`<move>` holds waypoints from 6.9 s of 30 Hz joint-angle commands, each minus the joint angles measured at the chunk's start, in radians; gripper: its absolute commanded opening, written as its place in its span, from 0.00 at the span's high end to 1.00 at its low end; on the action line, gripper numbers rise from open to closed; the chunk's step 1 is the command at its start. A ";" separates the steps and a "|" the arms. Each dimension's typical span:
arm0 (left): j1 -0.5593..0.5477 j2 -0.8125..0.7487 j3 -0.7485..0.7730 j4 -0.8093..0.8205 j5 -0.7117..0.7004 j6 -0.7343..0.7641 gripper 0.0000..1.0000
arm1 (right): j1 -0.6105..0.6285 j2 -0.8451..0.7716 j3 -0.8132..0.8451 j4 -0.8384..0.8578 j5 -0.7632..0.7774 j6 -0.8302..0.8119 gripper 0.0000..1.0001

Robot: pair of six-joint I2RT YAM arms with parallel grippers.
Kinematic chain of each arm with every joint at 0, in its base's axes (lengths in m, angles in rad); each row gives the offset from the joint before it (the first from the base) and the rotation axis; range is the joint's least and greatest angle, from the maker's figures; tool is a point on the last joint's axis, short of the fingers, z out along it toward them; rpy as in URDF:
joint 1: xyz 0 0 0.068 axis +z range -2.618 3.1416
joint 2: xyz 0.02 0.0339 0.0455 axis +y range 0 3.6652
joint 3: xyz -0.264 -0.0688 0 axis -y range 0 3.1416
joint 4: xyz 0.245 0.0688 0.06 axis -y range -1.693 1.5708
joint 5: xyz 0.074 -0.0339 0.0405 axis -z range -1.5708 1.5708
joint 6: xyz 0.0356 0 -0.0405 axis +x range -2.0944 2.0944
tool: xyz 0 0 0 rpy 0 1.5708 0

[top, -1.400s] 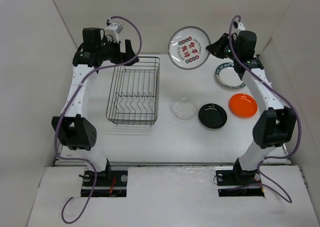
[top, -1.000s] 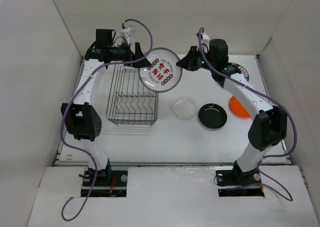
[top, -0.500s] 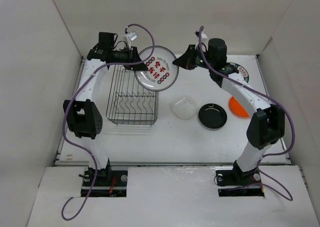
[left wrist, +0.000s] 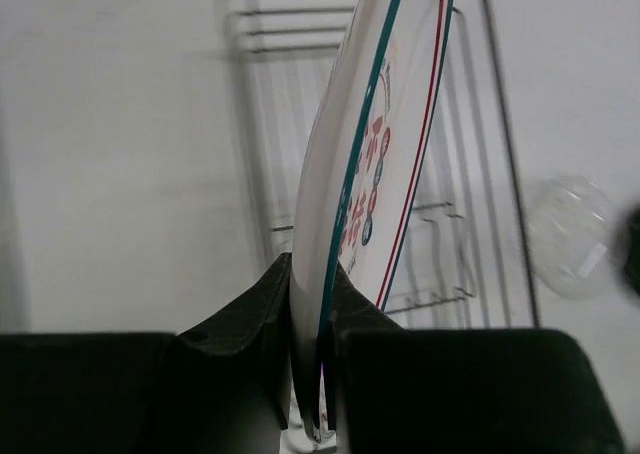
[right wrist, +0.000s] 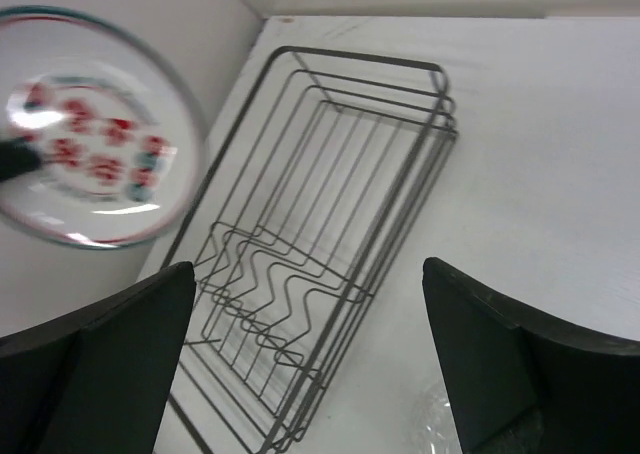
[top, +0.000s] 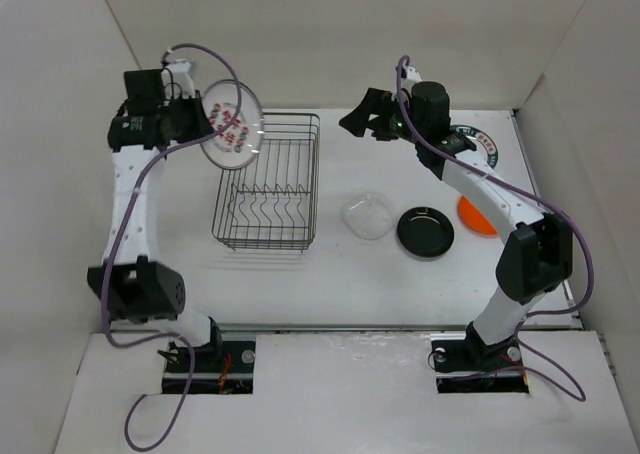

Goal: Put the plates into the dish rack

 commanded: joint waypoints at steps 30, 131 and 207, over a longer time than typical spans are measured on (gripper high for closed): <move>-0.102 -0.203 -0.285 -0.078 -0.562 -0.102 1.00 | -0.027 -0.060 -0.147 -0.110 0.176 -0.044 0.00; -0.185 0.192 0.118 0.562 0.656 -0.220 0.00 | -0.288 0.056 -0.081 0.472 -0.443 0.192 1.00; -0.458 -0.137 -0.336 0.093 -0.950 -0.067 1.00 | -0.236 -0.100 -0.216 0.031 -0.100 -0.009 0.00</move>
